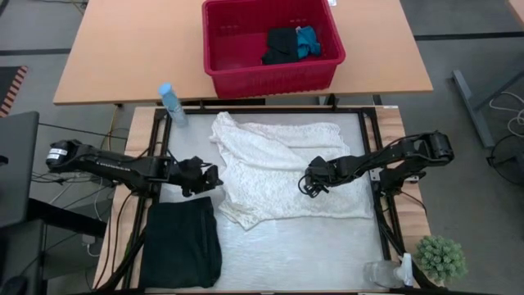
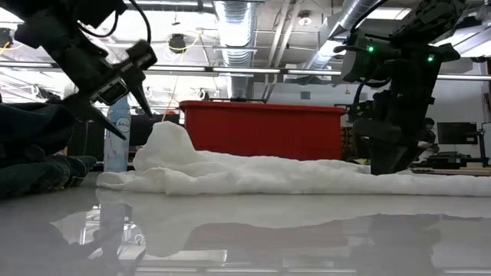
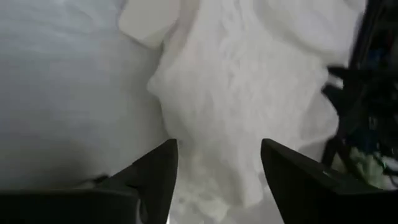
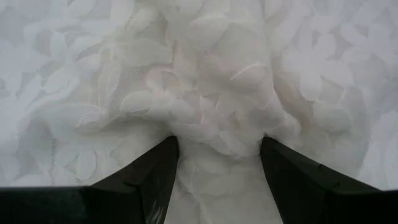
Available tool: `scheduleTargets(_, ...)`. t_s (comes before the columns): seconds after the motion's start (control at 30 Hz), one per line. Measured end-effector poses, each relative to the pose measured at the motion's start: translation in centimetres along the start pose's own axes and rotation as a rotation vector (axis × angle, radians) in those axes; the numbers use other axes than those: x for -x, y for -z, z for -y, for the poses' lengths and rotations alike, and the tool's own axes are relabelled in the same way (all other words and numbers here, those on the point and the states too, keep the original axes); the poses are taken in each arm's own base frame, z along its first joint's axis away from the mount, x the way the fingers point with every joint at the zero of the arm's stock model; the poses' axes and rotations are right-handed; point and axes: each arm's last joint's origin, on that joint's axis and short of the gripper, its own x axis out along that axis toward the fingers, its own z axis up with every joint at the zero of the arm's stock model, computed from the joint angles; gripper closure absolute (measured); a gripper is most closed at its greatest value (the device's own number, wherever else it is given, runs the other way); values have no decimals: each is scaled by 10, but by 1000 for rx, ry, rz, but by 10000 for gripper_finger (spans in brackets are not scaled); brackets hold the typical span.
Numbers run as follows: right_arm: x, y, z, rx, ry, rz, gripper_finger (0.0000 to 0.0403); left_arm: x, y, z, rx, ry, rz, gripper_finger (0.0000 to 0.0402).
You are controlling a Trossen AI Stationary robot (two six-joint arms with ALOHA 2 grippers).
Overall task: Fold Laundry from Bin
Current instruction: Fold the white dress from the red bin
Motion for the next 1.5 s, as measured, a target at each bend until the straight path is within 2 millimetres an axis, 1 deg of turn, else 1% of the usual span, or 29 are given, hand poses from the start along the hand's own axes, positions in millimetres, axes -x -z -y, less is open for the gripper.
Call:
scheduleTargets(0.1, 0, 0, 0, 0, 0, 0, 143, -6, -1, -3, 26, -38, 26, 170)
scheduleTargets(0.27, 0, 0, 0, -6, -2, 0, 143, -20, 2, -9, 60, -114, -5, 159)
scheduleTargets(0.5, 0, -2, -2, -14, -22, 16, 143, -37, 3, -5, 131, -67, 43, 156)
scheduleTargets(0.7, 0, -2, -2, -15, -22, 15, 143, -47, -4, -8, 163, -87, 90, 160)
scheduleTargets(0.77, 0, -2, -2, -15, -23, 14, 143, -48, -8, -8, 172, -89, 103, 175)
scheduleTargets(0.87, 0, -2, -2, -15, -23, 14, 143, -48, -15, -7, 175, -80, 145, 214)
scheduleTargets(1.0, 0, -2, -2, -15, -23, 14, 143, -49, -22, -4, 163, -52, 183, 288)
scheduleTargets(1.13, 0, -2, -2, -15, -23, 14, 143, -49, -25, 0, 122, -21, 166, 371)
scheduleTargets(1.17, 0, -2, -2, -15, -23, 14, 143, -49, -25, 1, 116, -14, 152, 385)
scheduleTargets(1.33, 0, -1, -2, -17, -26, 8, 143, -42, -27, 9, 96, 47, 40, 399)
scheduleTargets(1.5, 1, 2, -5, 1, -33, -2, 143, -22, -28, 14, 73, 81, -85, 400)
